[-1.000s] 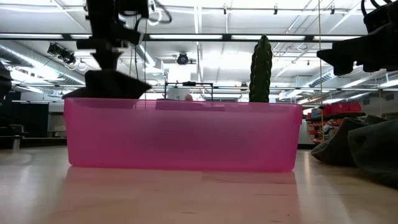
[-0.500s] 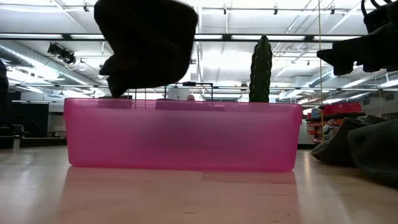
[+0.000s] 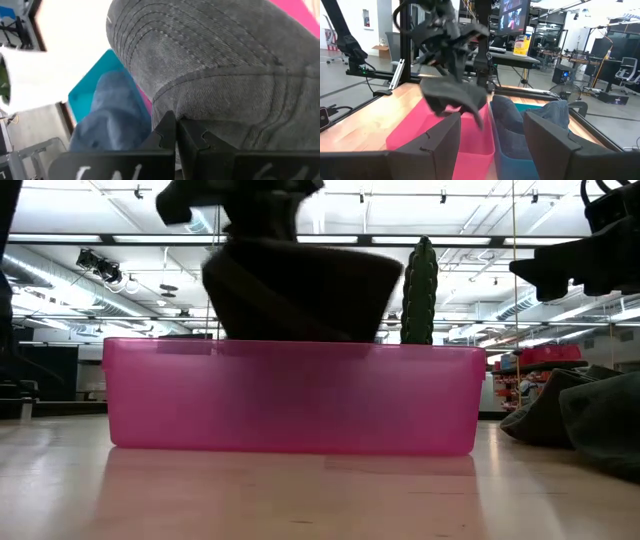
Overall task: Pick & Place hat
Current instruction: Put the top black cap into the pink bin
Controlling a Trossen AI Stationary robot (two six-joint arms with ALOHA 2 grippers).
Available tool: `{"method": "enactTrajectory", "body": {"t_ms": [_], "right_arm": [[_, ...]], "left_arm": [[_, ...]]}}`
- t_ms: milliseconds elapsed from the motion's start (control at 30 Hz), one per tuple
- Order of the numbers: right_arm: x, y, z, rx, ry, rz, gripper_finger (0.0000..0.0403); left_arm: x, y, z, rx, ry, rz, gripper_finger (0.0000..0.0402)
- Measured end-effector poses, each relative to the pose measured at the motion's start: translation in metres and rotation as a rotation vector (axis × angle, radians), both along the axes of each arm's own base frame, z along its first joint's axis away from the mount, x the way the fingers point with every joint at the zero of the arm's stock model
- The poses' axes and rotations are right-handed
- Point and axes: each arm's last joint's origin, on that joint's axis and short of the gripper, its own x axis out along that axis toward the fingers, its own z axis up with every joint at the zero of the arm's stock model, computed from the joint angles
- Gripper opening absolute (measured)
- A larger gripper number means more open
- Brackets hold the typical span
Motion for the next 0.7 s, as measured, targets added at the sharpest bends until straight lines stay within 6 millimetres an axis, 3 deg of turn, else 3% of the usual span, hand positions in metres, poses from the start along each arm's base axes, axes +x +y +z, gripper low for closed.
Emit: {"method": "enactTrajectory", "body": {"t_ms": [267, 533, 700], "right_arm": [[0.0, 0.0, 0.0, 0.0, 0.0, 0.0, 0.022], [0.0, 0.0, 0.0, 0.0, 0.0, 0.0, 0.022], [0.0, 0.0, 0.0, 0.0, 0.0, 0.0, 0.022]], "left_arm": [[0.016, -0.02, -0.036, -0.012, 0.057, -0.057, 0.0002], [0.018, -0.016, -0.062, 0.052, 0.154, 0.0, 0.0002], [0.022, -0.011, -0.068, 0.04, 0.142, 0.067, 0.0009]]}}
